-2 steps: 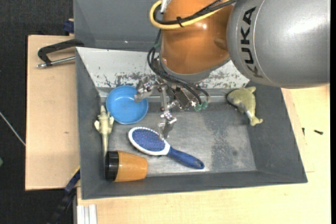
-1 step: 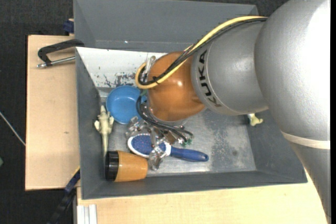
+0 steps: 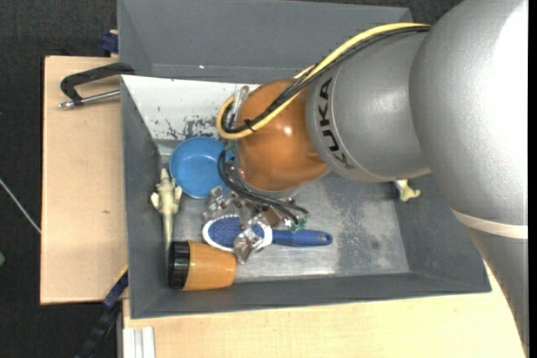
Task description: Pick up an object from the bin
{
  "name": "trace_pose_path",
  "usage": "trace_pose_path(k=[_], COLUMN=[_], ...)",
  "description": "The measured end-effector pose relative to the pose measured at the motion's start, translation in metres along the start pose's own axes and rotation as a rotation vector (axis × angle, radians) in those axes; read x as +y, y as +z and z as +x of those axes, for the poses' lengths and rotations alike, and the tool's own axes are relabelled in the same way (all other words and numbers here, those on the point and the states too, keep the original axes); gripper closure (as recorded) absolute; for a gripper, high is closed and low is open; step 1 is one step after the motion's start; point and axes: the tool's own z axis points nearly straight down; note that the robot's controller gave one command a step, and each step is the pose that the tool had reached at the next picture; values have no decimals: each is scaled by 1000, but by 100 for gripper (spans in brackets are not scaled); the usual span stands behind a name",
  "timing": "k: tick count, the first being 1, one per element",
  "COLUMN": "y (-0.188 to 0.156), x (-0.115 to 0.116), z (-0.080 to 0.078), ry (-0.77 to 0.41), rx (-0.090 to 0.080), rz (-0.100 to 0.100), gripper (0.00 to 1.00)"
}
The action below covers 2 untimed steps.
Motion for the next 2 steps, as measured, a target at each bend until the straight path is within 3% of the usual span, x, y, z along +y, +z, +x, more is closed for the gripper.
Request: trace_pose_path(k=[1,2], y=[-168,-200], x=[-4,14], z=[15,0], ry=[-8,-327], rx=[-11,-6], rz=[4,2], gripper=[100,100])
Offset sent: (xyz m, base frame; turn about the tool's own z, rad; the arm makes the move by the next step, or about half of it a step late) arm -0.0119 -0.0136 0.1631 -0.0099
